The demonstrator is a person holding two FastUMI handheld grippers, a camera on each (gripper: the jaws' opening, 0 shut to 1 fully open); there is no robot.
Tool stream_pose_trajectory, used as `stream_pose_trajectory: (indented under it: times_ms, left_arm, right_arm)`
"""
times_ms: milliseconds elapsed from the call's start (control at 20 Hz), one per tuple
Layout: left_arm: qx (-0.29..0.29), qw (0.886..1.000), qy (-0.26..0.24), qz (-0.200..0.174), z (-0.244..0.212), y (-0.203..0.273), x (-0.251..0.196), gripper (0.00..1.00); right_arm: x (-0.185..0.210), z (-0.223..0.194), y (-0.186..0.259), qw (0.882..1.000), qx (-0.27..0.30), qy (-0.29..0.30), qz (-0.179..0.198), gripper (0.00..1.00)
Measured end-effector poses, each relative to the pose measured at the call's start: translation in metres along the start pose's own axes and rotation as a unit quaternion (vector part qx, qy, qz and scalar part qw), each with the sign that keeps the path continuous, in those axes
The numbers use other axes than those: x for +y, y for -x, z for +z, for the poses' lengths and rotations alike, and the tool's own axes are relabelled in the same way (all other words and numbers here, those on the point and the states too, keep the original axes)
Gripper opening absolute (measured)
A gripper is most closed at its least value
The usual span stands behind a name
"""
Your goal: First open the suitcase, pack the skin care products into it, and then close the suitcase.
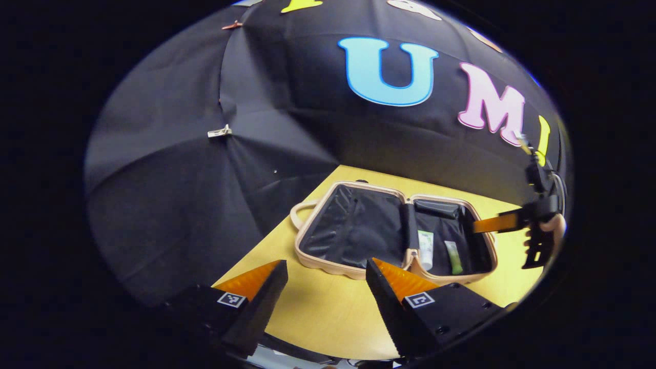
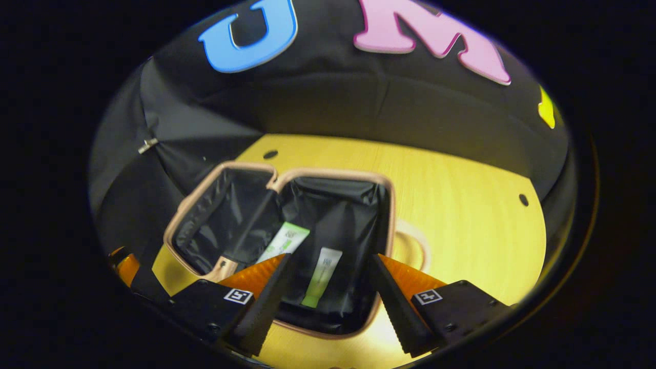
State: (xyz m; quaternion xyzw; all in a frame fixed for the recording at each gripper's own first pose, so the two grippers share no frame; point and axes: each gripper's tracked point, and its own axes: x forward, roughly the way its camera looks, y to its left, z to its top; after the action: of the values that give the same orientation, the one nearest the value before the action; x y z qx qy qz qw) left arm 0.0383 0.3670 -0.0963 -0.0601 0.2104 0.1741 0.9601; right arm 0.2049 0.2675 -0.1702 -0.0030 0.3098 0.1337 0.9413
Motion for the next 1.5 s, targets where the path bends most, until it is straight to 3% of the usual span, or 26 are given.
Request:
stream_pose_trajectory:
  times_ms: [200, 500, 650, 800, 1050, 1150, 1200, 1300, 1400, 1500]
  left_arm:
    - [-0.027, 0.999, -0.016, 0.01, 0.047, -0.048, 0.038, 0.96]
    - [0.017, 0.999, 0.042, -0.015, 0.079, -0.166, 0.07, 0.96]
    - [0.083, 0.991, 0.099, -0.025, 0.061, -0.219, 0.076, 0.88]
    - [0.138, 0.966, 0.215, -0.035, 0.046, -0.254, 0.074, 0.67]
    - [0.187, 0.951, 0.242, -0.032, 0.018, -0.274, 0.074, 0.67]
    - [0.191, 0.945, 0.263, -0.035, 0.015, -0.28, 0.072, 0.6]
    - [0.194, 0.943, 0.27, -0.026, 0.009, -0.282, 0.074, 0.42]
    - [0.195, 0.938, 0.286, -0.032, 0.008, -0.281, 0.073, 0.21]
    - [0.173, 0.941, 0.286, -0.052, 0.025, -0.27, 0.071, 0.17]
    - [0.148, 0.957, 0.244, -0.058, 0.043, -0.259, 0.073, 0.11]
  right_arm:
    - [-0.04, 0.043, 0.077, 0.995, -0.095, -0.005, -0.018, 0.97]
    - [-0.101, 0.074, 0.199, 0.972, -0.211, 0.01, -0.099, 0.97]
    - [-0.117, 0.062, 0.23, 0.971, -0.202, 0.006, -0.13, 0.97]
    - [-0.135, 0.047, 0.25, 0.97, -0.19, -0.011, -0.153, 0.97]
    - [-0.165, 0.005, 0.261, 0.971, -0.144, -0.03, -0.188, 0.96]
    - [-0.171, -0.005, 0.263, 0.972, -0.131, -0.042, -0.191, 0.96]
    - [-0.173, -0.008, 0.265, 0.972, -0.128, -0.046, -0.193, 0.96]
    - [-0.176, -0.009, 0.269, 0.971, -0.129, -0.048, -0.196, 0.96]
    - [-0.182, -0.009, 0.271, 0.971, -0.13, -0.049, -0.194, 0.96]
    - [-0.187, -0.005, 0.273, 0.97, -0.14, -0.05, -0.195, 0.96]
